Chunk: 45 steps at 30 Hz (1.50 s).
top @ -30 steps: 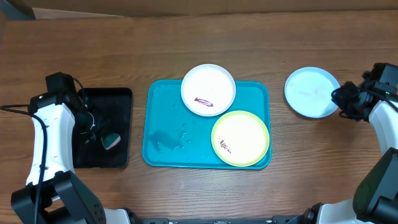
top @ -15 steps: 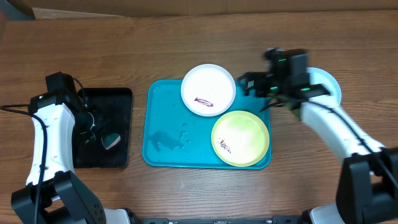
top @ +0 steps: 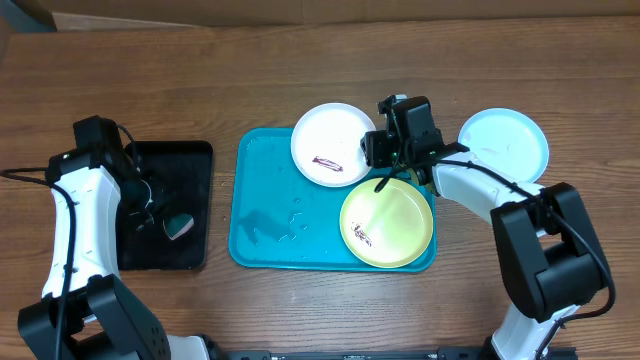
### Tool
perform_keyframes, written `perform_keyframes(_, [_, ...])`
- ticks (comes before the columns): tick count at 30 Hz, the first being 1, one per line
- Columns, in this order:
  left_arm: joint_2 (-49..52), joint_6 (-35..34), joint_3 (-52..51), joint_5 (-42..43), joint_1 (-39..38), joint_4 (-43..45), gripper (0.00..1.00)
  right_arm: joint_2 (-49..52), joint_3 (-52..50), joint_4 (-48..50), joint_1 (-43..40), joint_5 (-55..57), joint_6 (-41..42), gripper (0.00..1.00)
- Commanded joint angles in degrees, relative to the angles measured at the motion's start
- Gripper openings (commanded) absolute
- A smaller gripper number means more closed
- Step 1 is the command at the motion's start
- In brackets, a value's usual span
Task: Clean dirty plates on tray and stack at the side
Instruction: 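Set the plate down on the table right of the tray, then reach the right gripper to the rim of the white plate on the tray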
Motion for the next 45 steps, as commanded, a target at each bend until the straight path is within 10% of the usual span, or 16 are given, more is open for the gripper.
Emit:
perform_keyframes(1, [-0.09,1.27,-0.07,0.66,0.20,0.15,0.04,0.20,-0.04,-0.28,0.26,-1.95,3.26,0.34])
perform_keyframes(20, [-0.09,1.27,-0.09,0.63,0.20,0.17,0.04,-0.33,2.43,-13.44,12.33,-9.22,3.54,0.23])
perform_keyframes(30, [-0.09,1.25,-0.09,0.66,0.20,0.20,0.04,-4.57,15.67,-24.06,14.84,-3.65,2.03,0.42])
perform_keyframes(37, [-0.09,1.27,-0.07,1.70,0.20,0.20,0.04,-3.74,17.25,-20.13,14.56,-2.51,-19.61,0.67])
perform_keyframes(45, [-0.09,1.27,-0.07,1.68,0.20,0.33,0.04,4.42,17.20,-11.13,14.53,-0.94,-27.58,0.73])
